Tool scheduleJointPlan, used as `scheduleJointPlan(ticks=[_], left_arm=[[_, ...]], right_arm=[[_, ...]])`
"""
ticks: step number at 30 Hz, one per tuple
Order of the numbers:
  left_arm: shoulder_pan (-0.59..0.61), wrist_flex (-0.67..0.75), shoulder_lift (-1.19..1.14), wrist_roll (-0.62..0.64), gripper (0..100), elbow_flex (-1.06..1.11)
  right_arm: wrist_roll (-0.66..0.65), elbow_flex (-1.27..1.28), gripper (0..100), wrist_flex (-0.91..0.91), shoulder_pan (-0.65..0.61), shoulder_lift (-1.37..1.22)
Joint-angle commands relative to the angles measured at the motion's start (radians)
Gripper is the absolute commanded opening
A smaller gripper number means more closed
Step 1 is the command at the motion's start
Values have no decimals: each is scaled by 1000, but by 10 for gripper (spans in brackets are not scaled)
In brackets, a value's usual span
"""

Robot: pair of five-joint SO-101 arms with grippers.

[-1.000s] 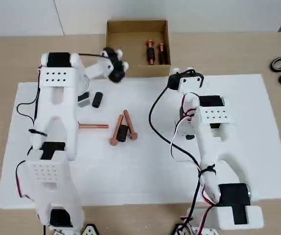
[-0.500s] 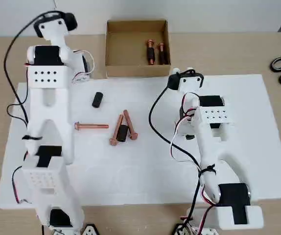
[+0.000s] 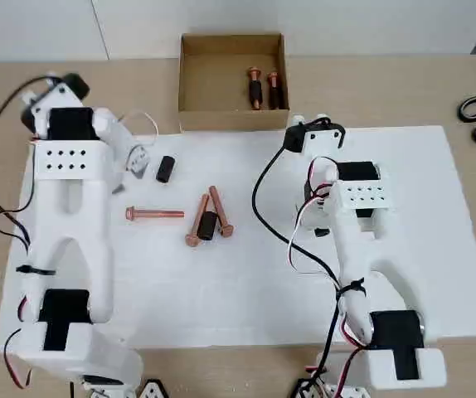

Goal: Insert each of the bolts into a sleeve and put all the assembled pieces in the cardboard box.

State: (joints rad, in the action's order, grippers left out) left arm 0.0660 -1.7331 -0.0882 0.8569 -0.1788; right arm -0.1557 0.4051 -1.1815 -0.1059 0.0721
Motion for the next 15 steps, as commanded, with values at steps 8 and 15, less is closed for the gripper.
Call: scheduleJointPlan(ticks=[8, 15], left_arm=[[23, 204, -87, 242, 104, 160], [5, 256, -190, 404, 104, 160]], right_arm=[[38, -6, 4, 7, -2, 53], [38, -6, 4, 7, -2, 53]])
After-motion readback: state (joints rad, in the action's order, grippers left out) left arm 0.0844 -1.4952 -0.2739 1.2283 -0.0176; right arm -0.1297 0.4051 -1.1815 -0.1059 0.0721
